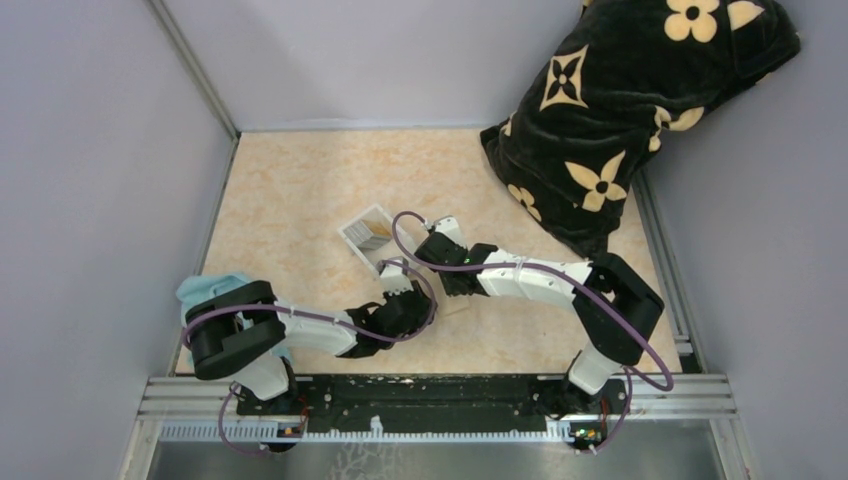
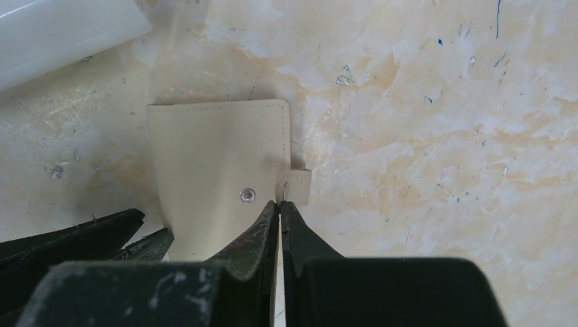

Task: Put the credit cards into the card holder
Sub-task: Close the card holder at the center of the board.

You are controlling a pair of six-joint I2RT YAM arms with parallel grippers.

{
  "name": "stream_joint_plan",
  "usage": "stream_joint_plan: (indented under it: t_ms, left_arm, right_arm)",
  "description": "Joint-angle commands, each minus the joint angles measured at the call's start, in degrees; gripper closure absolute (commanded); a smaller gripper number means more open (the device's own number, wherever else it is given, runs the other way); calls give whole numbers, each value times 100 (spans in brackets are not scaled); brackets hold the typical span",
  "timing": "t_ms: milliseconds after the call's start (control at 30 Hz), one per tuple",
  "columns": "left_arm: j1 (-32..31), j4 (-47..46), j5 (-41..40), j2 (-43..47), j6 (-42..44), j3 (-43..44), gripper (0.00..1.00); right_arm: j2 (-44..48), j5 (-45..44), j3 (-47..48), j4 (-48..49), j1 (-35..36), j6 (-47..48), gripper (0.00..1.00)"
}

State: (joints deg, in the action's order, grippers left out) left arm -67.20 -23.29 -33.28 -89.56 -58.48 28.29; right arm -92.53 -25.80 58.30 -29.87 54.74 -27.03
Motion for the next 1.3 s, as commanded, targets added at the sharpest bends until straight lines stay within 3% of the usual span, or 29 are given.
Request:
stream_joint_plan:
  t_ms: [0,333,1267]
  left_arm:
    - [-1,96,-3,-154,5,81,67]
    - [1,92,-3,-195,-9,74,67]
    - [-2,-79,-3,-255,-73,-26,67]
  right_arm:
    - [-111,-165,346,9,54,63,97]
    - [-161,-208,529,-86,59,83,83]
    - [-532,-691,560,-361,35,57,82]
